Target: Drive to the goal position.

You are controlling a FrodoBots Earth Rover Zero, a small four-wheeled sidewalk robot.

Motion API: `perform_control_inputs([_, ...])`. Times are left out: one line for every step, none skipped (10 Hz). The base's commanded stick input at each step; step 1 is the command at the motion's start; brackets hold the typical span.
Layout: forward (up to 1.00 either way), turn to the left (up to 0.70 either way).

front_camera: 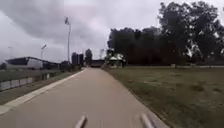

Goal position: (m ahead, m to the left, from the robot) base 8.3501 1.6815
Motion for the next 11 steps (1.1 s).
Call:
perform_control_inputs([0.99,0.0])
perform_control_inputs([1.0,0.0])
perform_control_inputs([1.0,0.0])
perform_control_inputs([1.0,0.0])
perform_control_inputs([1.0,0.0])
perform_control_inputs([1.0,0.0])
perform_control_inputs([1.0,0.0])
perform_control_inputs([1.0,0.0])
perform_control_inputs([1.0,0.0])
perform_control_inputs([1.0,0.0])
perform_control_inputs([1.0,0.0])
